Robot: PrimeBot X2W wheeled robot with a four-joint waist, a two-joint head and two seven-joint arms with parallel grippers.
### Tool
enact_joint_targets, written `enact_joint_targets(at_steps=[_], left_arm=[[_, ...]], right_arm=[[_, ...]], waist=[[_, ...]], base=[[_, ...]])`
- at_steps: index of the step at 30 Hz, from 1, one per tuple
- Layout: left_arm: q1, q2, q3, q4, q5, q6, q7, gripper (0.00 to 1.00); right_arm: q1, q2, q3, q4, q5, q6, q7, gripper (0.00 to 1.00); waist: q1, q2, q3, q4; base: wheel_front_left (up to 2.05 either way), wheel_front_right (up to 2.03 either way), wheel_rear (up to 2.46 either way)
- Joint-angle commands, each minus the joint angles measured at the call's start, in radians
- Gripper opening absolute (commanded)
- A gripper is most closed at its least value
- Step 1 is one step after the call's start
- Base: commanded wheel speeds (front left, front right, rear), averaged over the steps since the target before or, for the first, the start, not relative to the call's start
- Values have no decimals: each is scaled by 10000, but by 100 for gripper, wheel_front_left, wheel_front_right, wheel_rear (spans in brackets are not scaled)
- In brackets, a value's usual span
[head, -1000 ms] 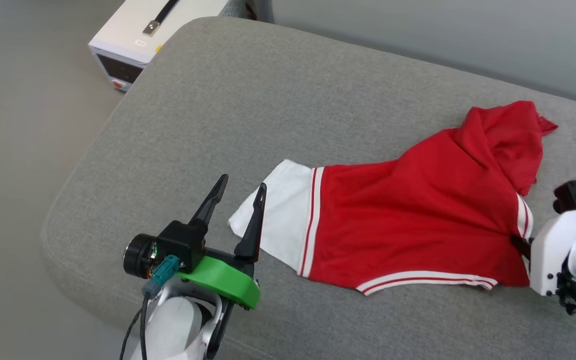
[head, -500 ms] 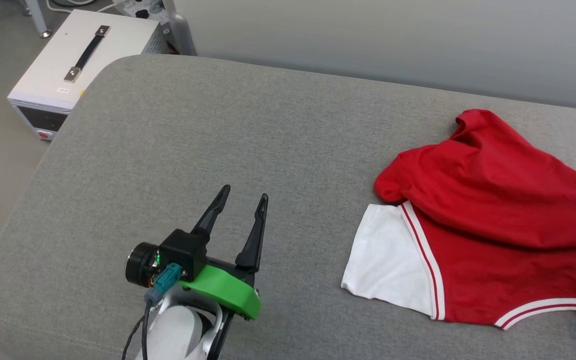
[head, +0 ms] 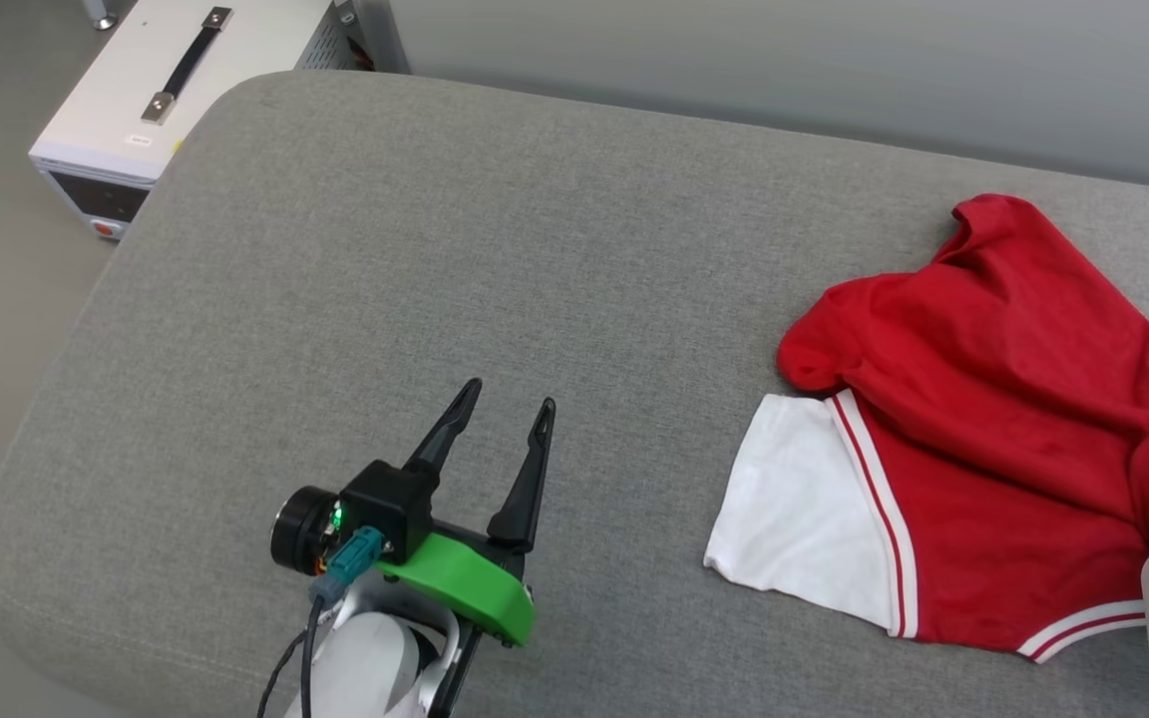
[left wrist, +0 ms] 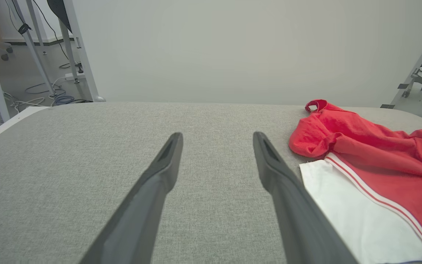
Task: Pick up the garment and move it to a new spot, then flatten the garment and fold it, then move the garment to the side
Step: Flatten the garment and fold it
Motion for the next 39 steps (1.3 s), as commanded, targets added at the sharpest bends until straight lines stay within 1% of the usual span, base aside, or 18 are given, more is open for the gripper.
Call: enact_joint_targets(at_steps=[1,2,3,4,5,10,16,24,28,31,35,39], left_arm=[[-227,78,-25,2,-67,-27,-57,100],[-242,84,-27,6,-83,-27,-57,100],[-252,91,-28,7,-102,-27,-57,100],[-257,98,-27,9,-115,-27,-57,100],[-261,112,-24,16,-125,-28,-57,100],[-193,147,18,112,-132,-28,-57,100],[-64,203,44,167,-197,-28,-57,100],[227,264,19,137,-327,-28,-57,100],[354,242,-17,121,-457,-28,-57,100],[407,187,-57,148,-598,-28,-57,100],[486,83,-208,269,-844,-28,-57,100],[588,-12,-387,669,-1046,-27,-57,100]], right_arm=[[-65,84,108,247,-65,-11,-122,0],[-104,104,133,368,-76,-11,-190,0],[-142,138,170,511,-73,-11,-254,7],[-162,162,206,617,-62,-11,-305,34],[-192,190,235,733,-35,-11,-391,100],[-287,332,193,1085,149,-11,-837,100],[-207,451,106,776,484,-11,-1239,100],[350,461,-427,-879,606,-11,-1266,100],[769,652,-829,-1982,609,-11,-1585,100],[1154,974,-1130,-2788,614,-11,-2098,100],[1650,1621,-1562,-3619,625,-11,-3060,100],[2070,2261,-1771,-4093,598,-11,-4006,100]], waist=[[0,0,131,162],[0,0,141,187],[0,0,152,213],[0,0,159,228],[0,0,162,236],[0,0,-23,132],[0,0,-521,-281],[0,0,-1116,-1034],[0,0,-1251,-1369],[0,0,-1287,-1595],[0,0,-1243,-1860],[0,0,-1161,-2132]], base=[[0,0,0],[0,0,0],[0,0,0],[0,0,0],[0,0,0],[0,0,0],[0,0,0],[0,0,0],[0,0,0],[0,0,0],[0,0,0],[0,0,0]])
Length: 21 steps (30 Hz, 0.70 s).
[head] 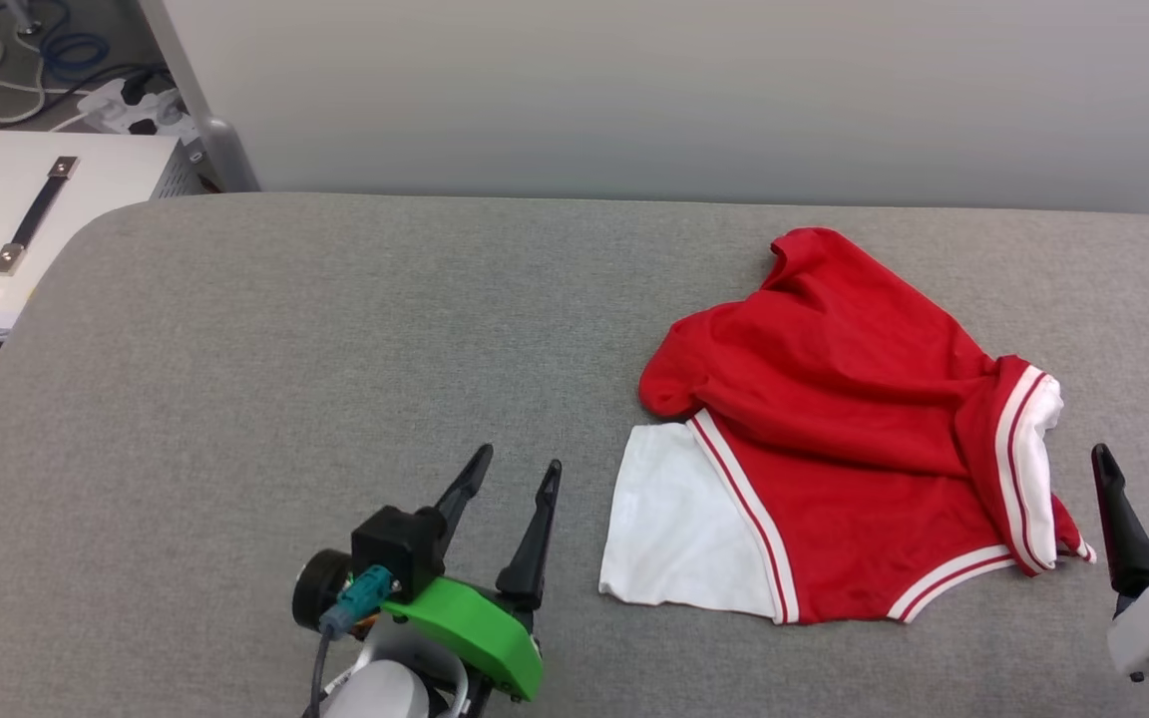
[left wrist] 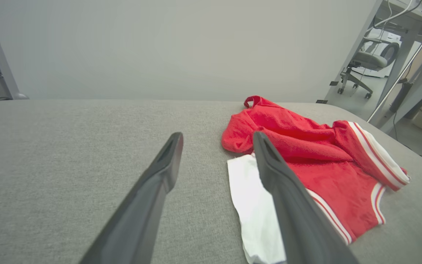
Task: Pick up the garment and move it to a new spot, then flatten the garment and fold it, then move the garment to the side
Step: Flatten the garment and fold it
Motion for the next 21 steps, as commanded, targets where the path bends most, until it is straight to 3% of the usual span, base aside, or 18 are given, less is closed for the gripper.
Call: enact_joint_targets(at_steps=[1,8,15,21], left_arm=[[134,-44,-119,253,-90,-25,-38,100],[-356,-142,-465,915,-238,289,1013,100],[-1103,-174,-998,1149,-411,956,4713,100],[-1452,35,-1118,1198,-111,1570,6156,100]], right_arm=[[209,174,0,-147,21,-7,-252,100],[411,511,8,-392,-136,-7,-586,100],[252,646,15,-589,-244,-7,-539,100],[74,782,151,-550,-290,-7,-578,100]], waist=[[0,0,71,-241],[0,0,349,-656],[0,0,822,-1068],[0,0,1241,-1444]], base=[[0,0,0],[0,0,0],[0,0,0],[0,0,0]])
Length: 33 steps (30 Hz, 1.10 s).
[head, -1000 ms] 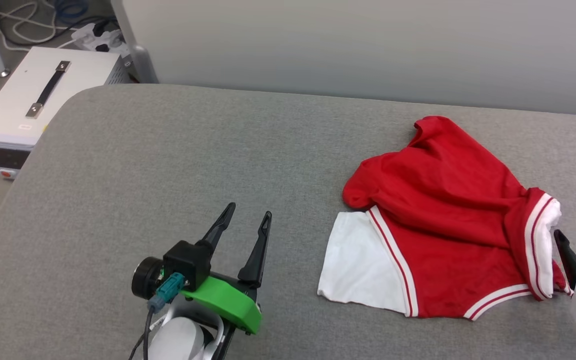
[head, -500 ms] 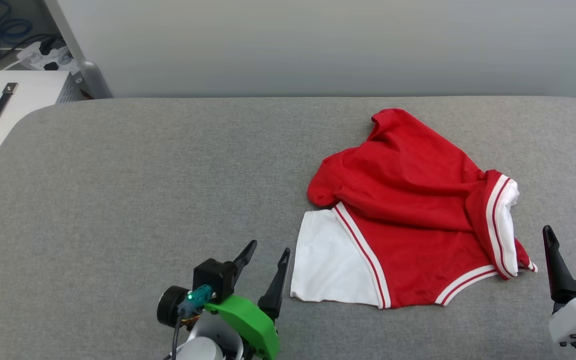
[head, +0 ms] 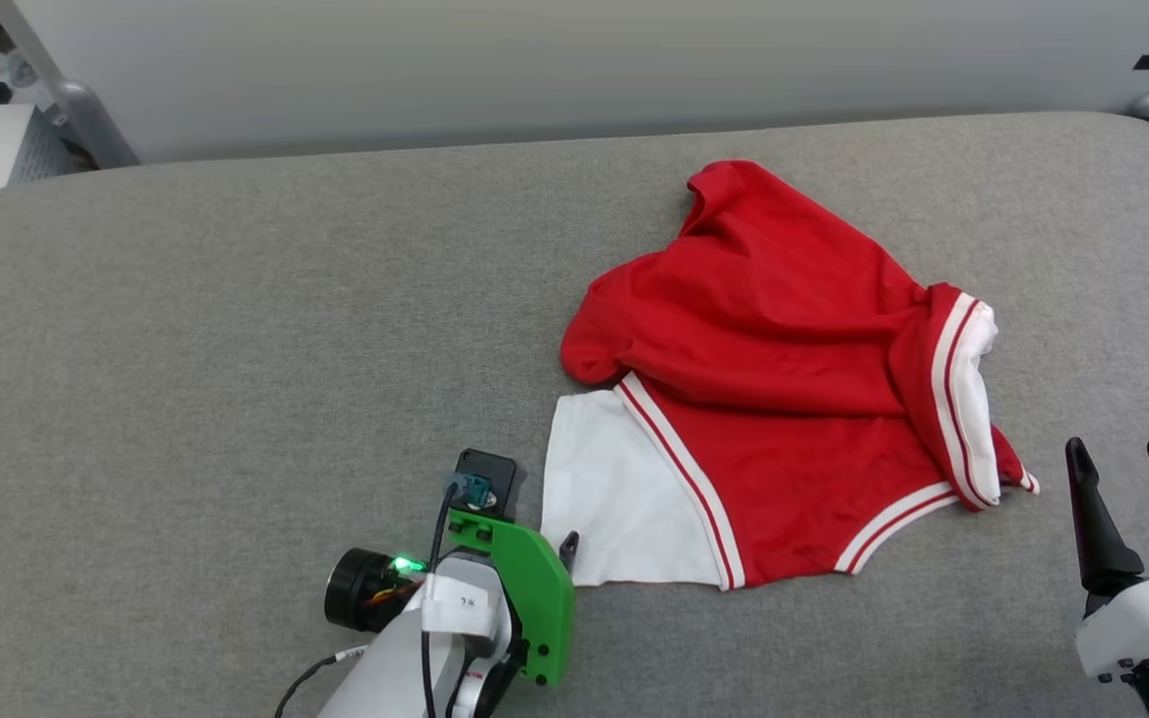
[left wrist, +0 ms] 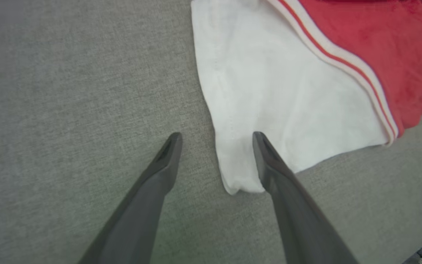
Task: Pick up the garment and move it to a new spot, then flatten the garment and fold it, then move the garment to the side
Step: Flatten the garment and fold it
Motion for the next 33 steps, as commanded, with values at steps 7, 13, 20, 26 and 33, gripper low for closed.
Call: enact_joint_targets(at_steps=[7,13,20,26,33], left_arm=[[-151,230,-29,546,142,269,345,95],[-75,444,409,524,-250,228,-356,0],[102,870,1157,-233,-496,547,-1340,0],[426,1259,1684,-813,-615,898,-1733,0],[767,1461,1986,-988,-619,1259,-2103,0]], right_arm=[[-246,115,17,93,-97,-7,-153,100],[-226,117,3,364,-170,-7,-178,100],[-103,56,-50,739,-151,-7,23,100],[-11,48,-22,1112,-139,-7,285,100],[-159,-187,-73,1455,-158,-7,724,100]], waist=[[0,-1,549,-411],[0,-1,488,-77],[0,-1,124,486],[0,-1,-29,871],[0,-1,116,1183]], base=[[0,0,0],[0,0,0],[0,0,0],[0,0,0],[0,0,0]])
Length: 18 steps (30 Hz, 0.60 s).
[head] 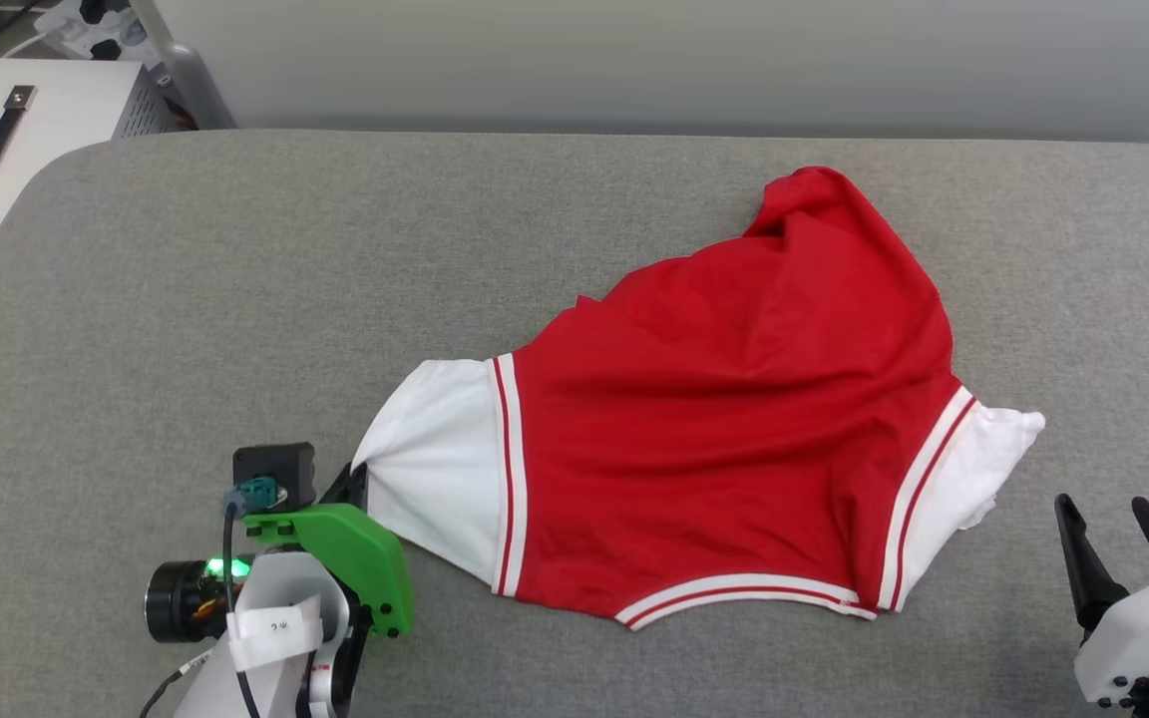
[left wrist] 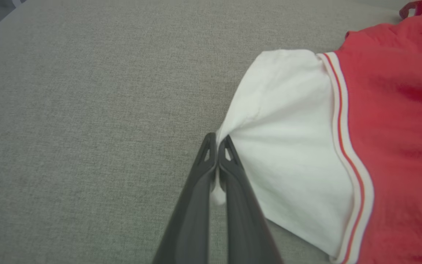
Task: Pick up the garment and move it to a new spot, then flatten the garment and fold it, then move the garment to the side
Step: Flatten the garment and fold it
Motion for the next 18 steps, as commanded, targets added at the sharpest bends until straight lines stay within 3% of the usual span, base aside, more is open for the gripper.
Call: enact_joint_targets(at_steps=[1,11,14,15,16,18], left_arm=[[117,-9,8,9,-61,32,-63,0],[174,-92,64,608,-154,201,-374,0],[187,-154,-112,814,-158,75,-354,0],[158,-160,-179,829,-102,44,-439,85],[106,-214,-230,830,-77,-3,-614,100],[-13,-318,-398,806,-55,-260,-997,100]], right_arm=[[-95,-135,-3,62,-57,-7,102,100],[-508,-805,-162,173,72,-7,1405,100],[-504,-949,-104,215,113,-7,1861,100],[-503,-990,-32,222,164,-7,2001,100],[-502,-1057,44,221,225,-7,2172,100],[-521,-1212,163,209,357,-7,2578,100]], waist=[[0,0,101,127],[0,0,156,766],[0,0,151,1021],[0,0,147,1084],[0,0,143,1174],[0,0,122,1330]], base=[[0,0,0],[0,0,0],[0,0,0],[0,0,0],[0,0,0],[0,0,0]])
